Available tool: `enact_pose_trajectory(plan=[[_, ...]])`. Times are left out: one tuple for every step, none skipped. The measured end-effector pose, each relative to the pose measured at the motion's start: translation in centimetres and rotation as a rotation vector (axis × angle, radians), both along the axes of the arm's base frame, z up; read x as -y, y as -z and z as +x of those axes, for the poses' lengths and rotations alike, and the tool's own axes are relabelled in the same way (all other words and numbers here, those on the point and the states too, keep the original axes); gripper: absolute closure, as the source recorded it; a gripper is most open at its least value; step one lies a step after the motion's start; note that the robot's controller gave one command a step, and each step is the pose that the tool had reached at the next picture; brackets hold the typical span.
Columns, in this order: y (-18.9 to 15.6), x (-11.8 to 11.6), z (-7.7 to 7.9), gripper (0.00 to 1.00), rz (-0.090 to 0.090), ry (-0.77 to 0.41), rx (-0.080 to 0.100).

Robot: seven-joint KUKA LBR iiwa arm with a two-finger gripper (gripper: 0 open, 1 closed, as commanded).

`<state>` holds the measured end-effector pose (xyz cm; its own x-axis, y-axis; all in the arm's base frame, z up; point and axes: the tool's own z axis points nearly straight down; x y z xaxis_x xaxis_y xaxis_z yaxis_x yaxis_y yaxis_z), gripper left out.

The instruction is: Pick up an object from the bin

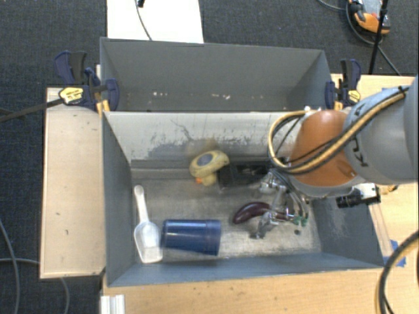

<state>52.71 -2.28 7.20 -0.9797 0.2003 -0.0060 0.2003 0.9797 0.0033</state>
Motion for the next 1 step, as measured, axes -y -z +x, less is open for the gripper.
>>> enact_pose_trajectory(plan=[[-0.19, -0.56, -0.46, 1.00, 0.000, 0.045, 0.004]])
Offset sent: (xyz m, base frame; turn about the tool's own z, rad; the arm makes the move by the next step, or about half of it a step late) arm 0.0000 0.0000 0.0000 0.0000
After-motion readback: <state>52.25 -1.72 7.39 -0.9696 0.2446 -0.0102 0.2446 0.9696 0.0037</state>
